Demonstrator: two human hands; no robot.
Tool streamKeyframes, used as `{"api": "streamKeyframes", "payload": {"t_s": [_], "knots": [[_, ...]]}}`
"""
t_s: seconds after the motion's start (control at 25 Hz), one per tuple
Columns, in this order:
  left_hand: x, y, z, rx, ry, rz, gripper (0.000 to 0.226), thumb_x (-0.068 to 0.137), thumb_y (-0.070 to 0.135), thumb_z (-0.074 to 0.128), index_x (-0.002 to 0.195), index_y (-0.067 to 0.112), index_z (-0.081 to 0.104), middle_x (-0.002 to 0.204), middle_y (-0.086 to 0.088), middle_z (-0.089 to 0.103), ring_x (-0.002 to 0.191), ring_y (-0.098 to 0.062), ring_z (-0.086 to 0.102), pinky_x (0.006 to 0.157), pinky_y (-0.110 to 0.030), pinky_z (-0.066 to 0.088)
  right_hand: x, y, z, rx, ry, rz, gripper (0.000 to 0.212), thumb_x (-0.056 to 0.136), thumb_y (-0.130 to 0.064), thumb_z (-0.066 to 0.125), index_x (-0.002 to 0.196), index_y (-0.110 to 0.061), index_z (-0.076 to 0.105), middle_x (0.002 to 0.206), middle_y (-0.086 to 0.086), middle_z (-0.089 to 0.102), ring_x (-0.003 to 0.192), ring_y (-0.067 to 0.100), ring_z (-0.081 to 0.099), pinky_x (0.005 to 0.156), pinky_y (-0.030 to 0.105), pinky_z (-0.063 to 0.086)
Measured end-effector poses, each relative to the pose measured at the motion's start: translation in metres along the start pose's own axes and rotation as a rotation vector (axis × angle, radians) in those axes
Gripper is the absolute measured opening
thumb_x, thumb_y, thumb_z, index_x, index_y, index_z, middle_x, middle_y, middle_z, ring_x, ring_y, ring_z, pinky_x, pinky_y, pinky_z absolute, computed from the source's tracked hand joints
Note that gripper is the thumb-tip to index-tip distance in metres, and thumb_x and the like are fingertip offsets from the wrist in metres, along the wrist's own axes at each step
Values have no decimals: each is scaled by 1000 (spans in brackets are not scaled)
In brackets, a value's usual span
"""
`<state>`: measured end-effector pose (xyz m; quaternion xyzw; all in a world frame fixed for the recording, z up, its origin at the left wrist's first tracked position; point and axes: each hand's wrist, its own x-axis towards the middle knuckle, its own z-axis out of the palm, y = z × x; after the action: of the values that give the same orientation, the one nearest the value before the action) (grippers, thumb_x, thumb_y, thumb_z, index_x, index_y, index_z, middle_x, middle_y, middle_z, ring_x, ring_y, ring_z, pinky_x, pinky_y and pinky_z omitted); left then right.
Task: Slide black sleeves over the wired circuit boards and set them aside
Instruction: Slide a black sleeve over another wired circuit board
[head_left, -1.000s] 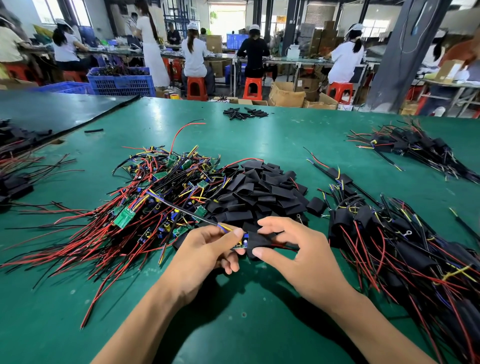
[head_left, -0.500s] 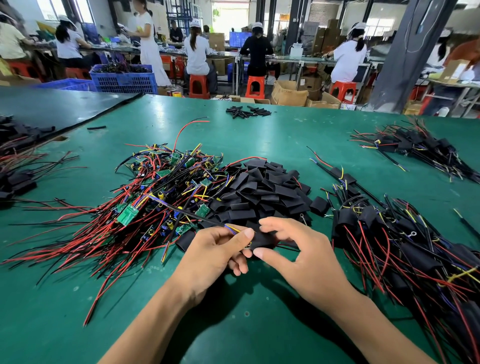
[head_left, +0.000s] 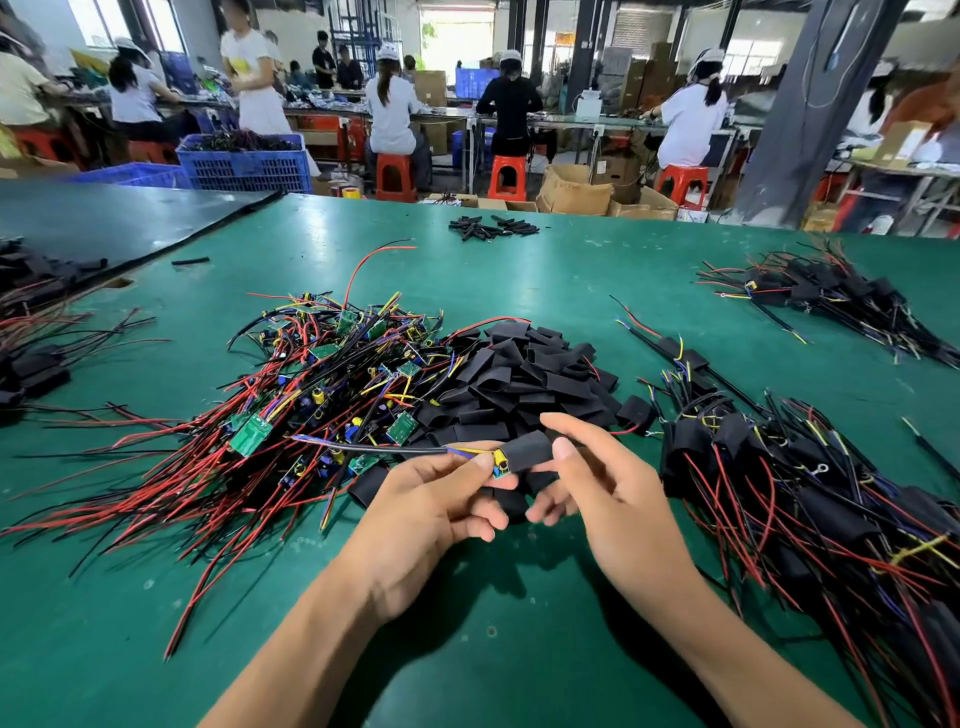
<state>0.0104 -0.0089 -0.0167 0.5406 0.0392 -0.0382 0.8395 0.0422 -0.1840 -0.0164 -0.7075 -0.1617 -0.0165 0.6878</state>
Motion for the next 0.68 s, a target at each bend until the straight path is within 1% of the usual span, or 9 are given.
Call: {"api": "streamKeyframes", "payload": {"t_s": [0.08,0.16,0.28,0.36,0.44,0.52,0.6,0.68], "knots": [[0,-1,1,13,-3,11,19,84,18,67,85,1,72,85,-14,72,54,-16,60,50,-22,49,0,-1,1,53,-8,17,29,104,-14,52,111,-33,73,80,6,75,62,24,71,60,27,55],[0,-2,2,9,8,20,16,83,19,68,83,3,72,80,-12,70,52,-16,58,49,-22,48,0,0,3,116,-22,62,30,104,-16,52,107,-35,75,87,6,77,63,25,71,60,28,55],[-1,-1,4,-5,14,37,11,82,21,70,77,12,75,77,-9,67,51,-15,56,49,-22,46,-1,2,7,195,-59,106,26,102,-22,53,107,-35,75,96,9,77,62,26,70,59,27,53],[-2,-1,4,6,22,57,10,83,22,70,78,15,75,77,-8,65,51,-16,55,49,-22,45,-2,3,9,225,-77,115,22,99,-29,55,109,-34,74,99,11,77,63,27,70,60,27,53],[-2,-1,5,16,33,72,9,82,24,71,79,16,75,78,-8,65,51,-16,55,49,-22,45,-2,3,9,257,-80,129,23,94,-34,57,109,-32,74,100,13,76,64,29,71,60,28,53],[-3,-1,6,8,36,67,12,81,25,72,82,13,75,80,-9,67,51,-17,57,49,-22,45,-2,3,9,271,-78,139,22,94,-34,58,108,-30,74,100,14,76,64,29,70,61,29,53],[-3,2,6,-26,19,33,17,78,24,73,85,9,75,82,-11,71,53,-16,60,51,-22,48,-1,4,7,272,-77,136,19,98,-29,58,107,-30,74,99,14,76,64,28,69,61,29,53],[-4,5,6,-85,-18,-5,14,74,19,75,85,11,77,88,-13,75,53,-14,63,52,-21,50,-1,3,5,271,-79,128,19,101,-26,57,107,-30,74,100,12,76,64,26,69,60,28,53]]}}
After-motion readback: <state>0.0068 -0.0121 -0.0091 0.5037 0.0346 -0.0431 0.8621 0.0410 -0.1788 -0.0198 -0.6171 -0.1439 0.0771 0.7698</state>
